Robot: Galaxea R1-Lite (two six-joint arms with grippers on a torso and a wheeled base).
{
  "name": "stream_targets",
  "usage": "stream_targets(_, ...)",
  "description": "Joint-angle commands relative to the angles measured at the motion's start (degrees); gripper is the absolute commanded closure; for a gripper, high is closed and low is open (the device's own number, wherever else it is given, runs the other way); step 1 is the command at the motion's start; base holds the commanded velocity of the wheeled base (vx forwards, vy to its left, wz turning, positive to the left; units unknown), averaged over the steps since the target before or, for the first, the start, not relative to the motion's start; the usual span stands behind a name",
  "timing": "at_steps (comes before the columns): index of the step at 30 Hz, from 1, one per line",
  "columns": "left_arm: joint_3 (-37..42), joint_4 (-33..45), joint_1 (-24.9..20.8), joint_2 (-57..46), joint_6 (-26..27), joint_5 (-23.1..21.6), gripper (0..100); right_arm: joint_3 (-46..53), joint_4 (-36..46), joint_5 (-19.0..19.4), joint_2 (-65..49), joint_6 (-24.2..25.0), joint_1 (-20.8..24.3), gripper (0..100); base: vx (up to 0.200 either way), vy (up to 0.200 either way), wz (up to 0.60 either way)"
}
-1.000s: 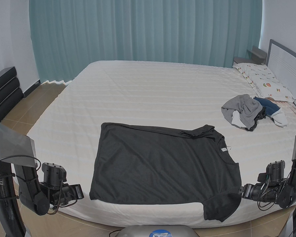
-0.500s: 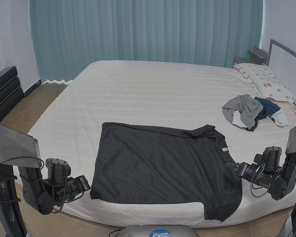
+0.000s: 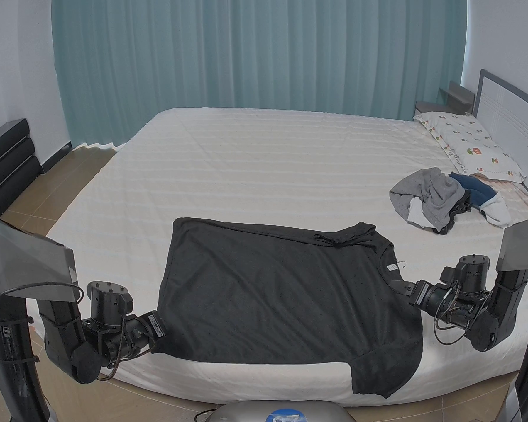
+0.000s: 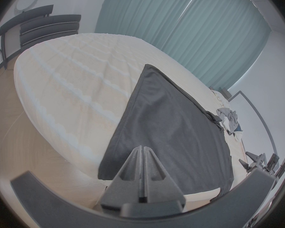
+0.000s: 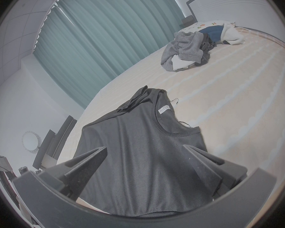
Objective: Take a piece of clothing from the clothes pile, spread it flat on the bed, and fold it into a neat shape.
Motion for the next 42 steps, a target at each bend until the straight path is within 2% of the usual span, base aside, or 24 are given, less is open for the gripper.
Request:
stream_targets(1,-1.4,-0.2,0.4,-0.1,-1.3,0.0,100,-1.8,0.0,-0.5,-0.1,0.2,1.3,0,0.2,0.0,0.0)
stream_targets(7,-2.2,-0.2,0.8,-0.3,-3.1,-0.1,100,-6.5,1.1,-2.6,1.2,2.1,4.3,0,0.2,0.0,0.0)
stream_targets(13,-2.4,-0.3,0.7,0.1,-3.2,-0.1,100,-15.2,7.3,-2.7,3.0,2.1,3.9,0,0.067,0.0,0.0)
stream_targets(14,-2.8,-0.2,0.7,0.4,-3.3,-0.1,100,-21.3,13.2,-2.7,4.3,2.7,3.7,0,0.0,0.0,0.0)
stream_targets(16,-2.9,-0.3,0.6,1.1,-3.3,0.0,100,-27.1,18.2,-3.1,5.9,4.5,3.8,0,0.0,0.0,0.0)
stream_targets(20,-3.3,-0.3,0.4,1.5,-3.4,0.1,100,-35.8,25.4,-3.3,8.4,7.8,3.9,0,0.0,0.0,0.0)
stream_targets(21,-3.3,-0.3,0.4,1.6,-3.4,0.1,100,-40.8,29.8,-3.4,10.4,9.1,4.0,0,0.0,0.0,0.0)
stream_targets(23,-3.3,-0.2,0.4,1.6,-3.4,0.1,100,-42.5,31.2,-3.4,11.0,9.4,4.0,0,0.0,0.0,0.0)
stream_targets(24,-3.4,-0.3,0.4,1.6,-3.4,0.0,100,-48.6,36.4,-3.4,12.9,11.1,4.2,0,0.0,0.0,0.0)
stream_targets(28,-3.5,-0.3,0.4,2.3,-4.3,0.0,100,-56.1,43.3,-3.4,16.4,13.2,4.9,0,0.0,0.0,0.0)
stream_targets(32,-4.9,-0.2,0.4,2.6,-7.5,0.0,100,-59.4,44.3,-3.6,19.3,13.6,5.0,0,0.0,0.0,0.0)
stream_targets(38,-5.0,-0.2,0.3,3.2,-7.7,0.1,100,-63.0,44.8,-3.8,21.1,14.2,5.0,0,0.0,0.0,0.0)
stream_targets(42,-5.0,-0.3,0.4,3.2,-7.7,0.1,100,-66.0,44.4,-6.4,22.2,14.2,5.0,0,0.0,0.0,0.0)
